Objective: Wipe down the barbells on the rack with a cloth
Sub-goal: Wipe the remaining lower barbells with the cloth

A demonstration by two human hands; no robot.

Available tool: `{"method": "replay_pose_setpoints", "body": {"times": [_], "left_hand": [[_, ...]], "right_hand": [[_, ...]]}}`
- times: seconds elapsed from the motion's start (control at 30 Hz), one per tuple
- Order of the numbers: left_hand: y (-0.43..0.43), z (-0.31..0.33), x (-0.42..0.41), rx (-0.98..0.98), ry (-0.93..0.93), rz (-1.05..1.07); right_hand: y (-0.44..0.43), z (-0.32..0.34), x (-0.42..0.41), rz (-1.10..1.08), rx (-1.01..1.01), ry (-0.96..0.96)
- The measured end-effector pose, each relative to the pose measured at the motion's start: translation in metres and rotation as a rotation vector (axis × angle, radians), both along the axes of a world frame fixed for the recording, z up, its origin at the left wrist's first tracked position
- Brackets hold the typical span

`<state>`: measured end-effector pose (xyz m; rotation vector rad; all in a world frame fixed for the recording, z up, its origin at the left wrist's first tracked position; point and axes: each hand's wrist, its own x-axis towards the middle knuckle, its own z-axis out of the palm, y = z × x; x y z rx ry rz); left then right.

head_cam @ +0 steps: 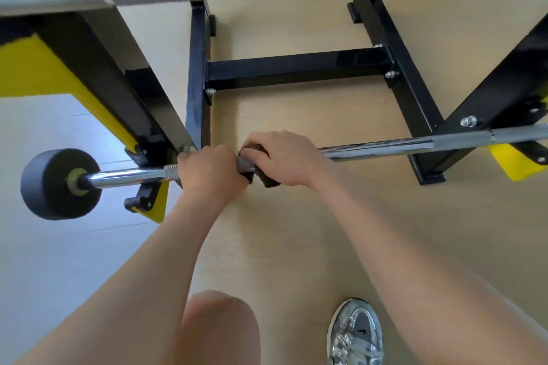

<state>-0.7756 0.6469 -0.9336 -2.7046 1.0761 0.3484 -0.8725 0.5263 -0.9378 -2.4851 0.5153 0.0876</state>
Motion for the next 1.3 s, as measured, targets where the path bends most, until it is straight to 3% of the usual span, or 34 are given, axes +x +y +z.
{"method": "replay_pose_setpoints", "body": {"times": [0.1, 0.2, 0.3, 0.4, 0.53, 0.67, 0.77, 0.9, 1.1, 1.23, 1.3], "left_hand": [[-0.003, 0.021, -0.005, 0.113, 0.165, -0.006], [-0.010, 0.056, -0.022, 0.056, 0.385, -0.047], [-0.015, 0.098, -0.043, -0.090, 0.598, -0.081], [-0.025, 0.160, -0.066, -0.006, 0.694, -0.188], [-0.036, 0.250, -0.096, 0.128, 0.737, -0.285], [-0.040, 0.344, -0.112, 0.199, 0.753, -0.361], [-0.039, 0.417, -0.124, 0.125, 0.785, -0.357], [-0.029, 0.515, -0.139, -0.069, 0.913, -0.339], [-0.011, 0.636, -0.155, -0.094, 0.993, -0.303], [-0.007, 0.690, -0.165, -0.128, 0.906, -0.318], [-0.008, 0.712, -0.171, -0.149, 0.855, -0.327]], "right_hand": [[0.001, 0.022, -0.024, 0.041, 0.174, 0.044], [-0.012, 0.072, -0.044, -0.040, 0.440, 0.131], [-0.023, 0.122, -0.066, -0.217, 0.664, 0.238], [-0.019, 0.180, -0.101, -0.434, 0.752, 0.298], [-0.007, 0.263, -0.147, -0.572, 0.812, 0.350], [0.000, 0.347, -0.182, -0.720, 0.892, 0.229], [0.003, 0.416, -0.206, -0.830, 0.873, 0.088], [0.015, 0.507, -0.234, -0.789, 0.781, 0.005], [0.047, 0.616, -0.258, -0.955, 0.850, -0.105], [0.071, 0.671, -0.259, -1.012, 0.694, -0.246], [0.078, 0.693, -0.260, -1.012, 0.729, -0.331]]}}
